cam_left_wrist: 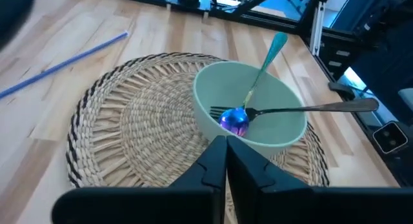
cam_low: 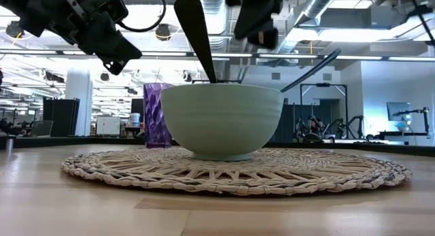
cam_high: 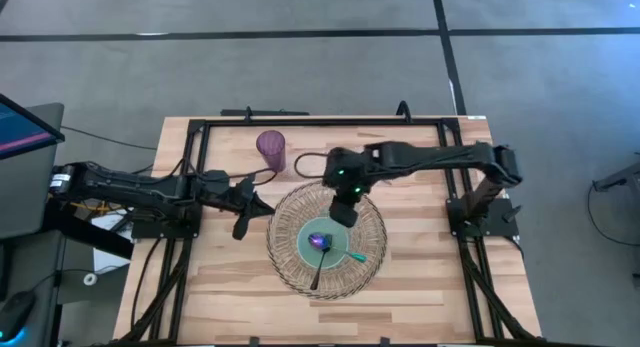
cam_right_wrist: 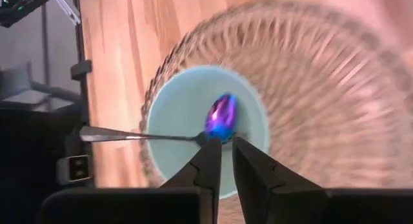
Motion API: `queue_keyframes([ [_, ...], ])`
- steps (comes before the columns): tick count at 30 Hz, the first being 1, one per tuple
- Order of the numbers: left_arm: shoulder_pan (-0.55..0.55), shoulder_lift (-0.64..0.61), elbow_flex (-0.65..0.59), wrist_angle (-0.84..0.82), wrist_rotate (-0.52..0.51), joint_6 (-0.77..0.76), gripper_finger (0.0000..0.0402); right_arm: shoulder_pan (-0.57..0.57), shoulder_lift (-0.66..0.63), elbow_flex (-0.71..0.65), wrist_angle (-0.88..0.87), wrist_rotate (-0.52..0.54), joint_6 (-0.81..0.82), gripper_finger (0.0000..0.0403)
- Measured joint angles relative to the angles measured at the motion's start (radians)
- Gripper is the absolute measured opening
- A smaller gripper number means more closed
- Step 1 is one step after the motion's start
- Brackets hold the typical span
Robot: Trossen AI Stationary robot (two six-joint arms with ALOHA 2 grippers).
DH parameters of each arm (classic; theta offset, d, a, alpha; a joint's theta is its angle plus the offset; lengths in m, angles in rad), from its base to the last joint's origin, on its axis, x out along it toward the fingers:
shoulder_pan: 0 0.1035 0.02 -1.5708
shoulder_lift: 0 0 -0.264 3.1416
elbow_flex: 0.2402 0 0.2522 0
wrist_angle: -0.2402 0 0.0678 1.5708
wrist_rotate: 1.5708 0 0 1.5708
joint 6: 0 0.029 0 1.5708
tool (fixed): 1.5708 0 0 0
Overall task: Pick & Place Utensil
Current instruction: Put the violet cup on the brown mat to the top left of the blue bowl
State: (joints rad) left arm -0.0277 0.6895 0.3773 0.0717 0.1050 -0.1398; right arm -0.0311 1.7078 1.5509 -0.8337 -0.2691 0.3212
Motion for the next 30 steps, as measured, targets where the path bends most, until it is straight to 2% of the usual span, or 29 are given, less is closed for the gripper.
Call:
queue_keyframes([
  [4, 0.0, 0.0, -0.001, 0.044, -0.059, 0.0, 0.0011, 0.0, -0.074, -0.022, 0.012, 0.05, -0.181, 0.0036],
  [8, 0.01, 0.0, 0.03, 0.069, -0.126, 0.019, 0.0017, 0.004, -0.142, -0.153, 0.089, 0.038, -0.3, 0.0036],
  [14, 0.048, 0.0, 0.113, 0.072, -0.218, 0.111, 0.0055, -0.022, -0.241, -0.434, 0.414, 0.035, -0.279, 0.0036],
  [18, 0.076, 0.0, 0.151, 0.066, -0.281, 0.168, 0.0083, -0.037, -0.288, -0.542, 0.55, 0.036, -0.303, 0.0036],
  [26, 0.187, 0.0, 0.174, -0.049, -0.435, 0.265, 0.0108, -0.098, -0.308, -0.633, 0.844, 0.039, -0.402, 0.0038],
  [30, 0.268, 0.016, 0.176, -0.113, -0.448, 0.267, 0.0108, -0.149, -0.292, -0.637, 0.913, 0.037, -0.404, 0.0038],
])
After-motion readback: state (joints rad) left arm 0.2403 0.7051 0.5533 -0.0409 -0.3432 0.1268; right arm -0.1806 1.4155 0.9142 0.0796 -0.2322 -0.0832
